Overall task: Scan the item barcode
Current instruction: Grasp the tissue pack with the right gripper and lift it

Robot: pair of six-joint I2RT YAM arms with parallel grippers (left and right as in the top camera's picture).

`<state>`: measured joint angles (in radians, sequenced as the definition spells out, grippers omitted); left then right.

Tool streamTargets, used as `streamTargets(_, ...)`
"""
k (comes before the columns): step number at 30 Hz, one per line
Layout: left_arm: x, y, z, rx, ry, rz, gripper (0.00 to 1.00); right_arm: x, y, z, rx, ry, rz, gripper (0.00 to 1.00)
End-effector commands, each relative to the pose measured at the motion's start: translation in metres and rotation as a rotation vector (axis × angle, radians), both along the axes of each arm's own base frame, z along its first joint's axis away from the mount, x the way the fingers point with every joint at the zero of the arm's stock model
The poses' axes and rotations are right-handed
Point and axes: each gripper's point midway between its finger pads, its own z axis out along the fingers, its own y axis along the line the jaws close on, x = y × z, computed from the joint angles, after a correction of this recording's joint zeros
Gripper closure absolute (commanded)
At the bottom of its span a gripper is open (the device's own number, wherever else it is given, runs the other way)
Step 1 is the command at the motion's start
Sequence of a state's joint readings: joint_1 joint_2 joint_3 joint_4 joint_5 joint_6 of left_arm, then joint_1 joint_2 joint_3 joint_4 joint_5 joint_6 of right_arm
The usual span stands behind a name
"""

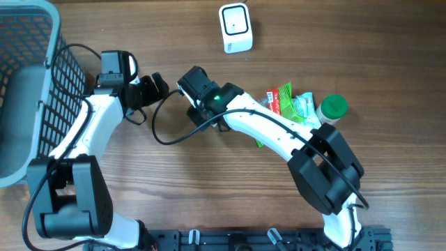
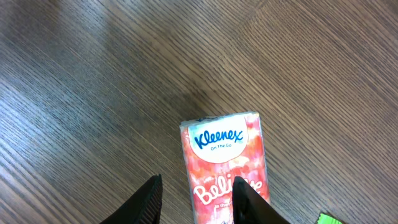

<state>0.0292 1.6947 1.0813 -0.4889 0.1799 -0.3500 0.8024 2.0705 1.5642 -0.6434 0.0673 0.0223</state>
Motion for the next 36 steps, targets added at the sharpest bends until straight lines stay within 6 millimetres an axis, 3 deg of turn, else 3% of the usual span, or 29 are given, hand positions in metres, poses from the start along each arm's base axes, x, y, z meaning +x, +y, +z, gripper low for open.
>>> streamTargets(1,0.005,0.007,0.008,0.014,-0.026,0.016,0.00,-0.006,-0.001,-0.013,-0.011,0.031,0.003,0.63)
streamTargets(17,0.005,0.007,0.008,0.014,-0.026,0.017,0.00,-0.009,-0.011,-0.045,-0.022,0.000,0.001,0.65)
streamTargets(23,0.005,0.007,0.008,0.014,-0.026,0.016,0.00,0.000,-0.027,-0.057,-0.078,-0.076,-0.042,0.68)
streamTargets(30,0.005,0.007,0.008,0.014,-0.026,0.017,0.00,-0.005,-0.034,-0.064,-0.096,-0.062,-0.048,0.68)
streamTargets(31,0.005,0.007,0.008,0.014,-0.026,0.016,0.00,-0.007,-0.032,-0.065,-0.087,-0.050,-0.046,0.73)
streamTargets(33,0.005,0.007,0.008,0.014,-0.026,0.016,0.00,-0.007,-0.032,-0.065,-0.087,-0.051,-0.047,0.92)
streamTargets(36,0.005,0.007,0.008,0.014,-0.026,0.016,0.00,-0.002,-0.030,-0.057,-0.076,-0.069,-0.052,0.96)
